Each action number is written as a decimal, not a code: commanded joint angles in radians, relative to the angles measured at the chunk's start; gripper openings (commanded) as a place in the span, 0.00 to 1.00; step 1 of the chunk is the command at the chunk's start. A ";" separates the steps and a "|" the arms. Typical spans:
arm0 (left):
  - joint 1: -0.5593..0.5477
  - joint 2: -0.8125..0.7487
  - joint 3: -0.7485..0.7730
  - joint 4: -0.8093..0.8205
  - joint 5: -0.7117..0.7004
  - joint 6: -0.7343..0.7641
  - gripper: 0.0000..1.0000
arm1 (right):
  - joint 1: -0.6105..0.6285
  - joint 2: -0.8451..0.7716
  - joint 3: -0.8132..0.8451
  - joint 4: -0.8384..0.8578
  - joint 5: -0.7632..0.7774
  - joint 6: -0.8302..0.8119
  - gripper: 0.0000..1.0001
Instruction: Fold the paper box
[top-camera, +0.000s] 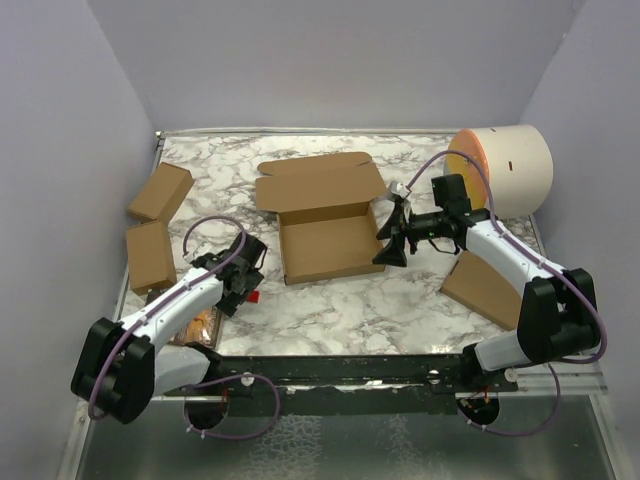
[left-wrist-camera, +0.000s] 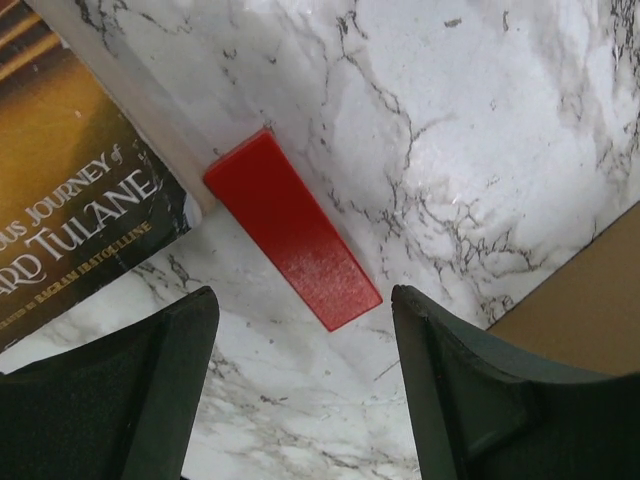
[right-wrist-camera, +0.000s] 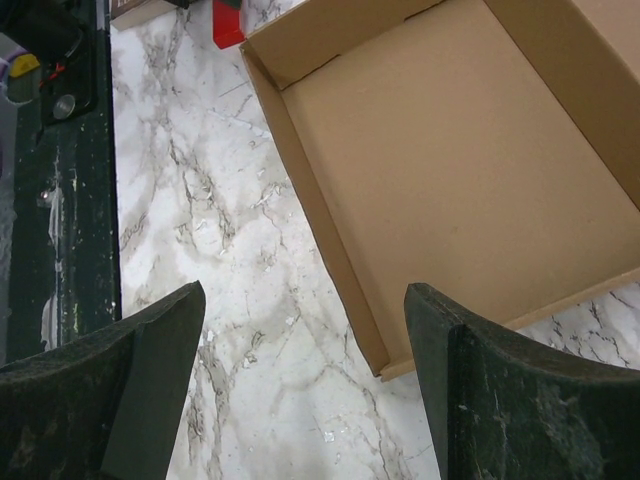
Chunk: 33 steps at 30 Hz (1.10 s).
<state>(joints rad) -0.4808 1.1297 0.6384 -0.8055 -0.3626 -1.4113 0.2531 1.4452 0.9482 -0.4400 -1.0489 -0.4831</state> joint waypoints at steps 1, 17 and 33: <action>0.039 0.063 -0.010 0.116 -0.009 0.005 0.72 | -0.009 -0.010 -0.008 0.025 -0.032 -0.009 0.82; 0.122 0.149 -0.067 0.252 0.053 0.093 0.38 | -0.012 0.007 0.000 0.004 -0.039 -0.026 0.82; 0.120 -0.073 0.035 0.217 0.005 0.410 0.00 | -0.031 0.011 0.003 0.002 -0.037 -0.029 0.82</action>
<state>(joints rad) -0.3618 1.1584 0.6258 -0.6079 -0.3511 -1.1564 0.2333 1.4467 0.9470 -0.4412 -1.0618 -0.4957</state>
